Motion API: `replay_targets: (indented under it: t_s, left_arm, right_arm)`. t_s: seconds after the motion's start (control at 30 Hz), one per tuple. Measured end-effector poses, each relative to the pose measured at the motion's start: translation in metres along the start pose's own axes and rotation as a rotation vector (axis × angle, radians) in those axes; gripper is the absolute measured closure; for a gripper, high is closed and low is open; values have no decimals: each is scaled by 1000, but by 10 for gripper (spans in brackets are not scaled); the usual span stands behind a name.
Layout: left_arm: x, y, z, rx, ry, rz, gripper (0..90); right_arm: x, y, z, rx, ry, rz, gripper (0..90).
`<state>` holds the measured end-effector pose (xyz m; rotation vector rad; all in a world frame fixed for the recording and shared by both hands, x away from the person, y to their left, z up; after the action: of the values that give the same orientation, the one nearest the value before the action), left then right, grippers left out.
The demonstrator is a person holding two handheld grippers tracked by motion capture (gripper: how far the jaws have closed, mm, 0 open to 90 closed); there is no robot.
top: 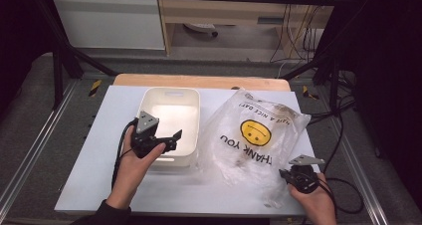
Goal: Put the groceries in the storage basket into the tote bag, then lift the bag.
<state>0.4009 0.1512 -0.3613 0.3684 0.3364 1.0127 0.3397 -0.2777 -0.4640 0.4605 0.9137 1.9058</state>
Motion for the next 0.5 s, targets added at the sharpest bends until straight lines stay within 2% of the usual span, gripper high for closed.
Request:
replay_targets:
  t_s: [0.13,0.3,0.5]
  left_arm:
    - [-6,2,2,-3,-13,-9,122]
    - [-18,3,3,-3,-35,-21,122]
    - [-42,4,-2,10,-66,-56,124]
  right_arm:
    - [-18,3,-3,0,-23,-35,900]
    - [-34,3,-6,-8,-45,-40,900]
    - [-52,2,-7,-15,-69,-80,900]
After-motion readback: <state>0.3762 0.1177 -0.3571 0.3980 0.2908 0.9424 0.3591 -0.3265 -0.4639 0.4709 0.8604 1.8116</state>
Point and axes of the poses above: each handheld gripper's, and its own axes: y roughly backward along the jaws, z roughly out of its top, x roughly to its left, the point moved 3 cm from there along -y, roughly forward along the jaws, and after that the axes turned 5 degrees about y, right-handed, at the moved point
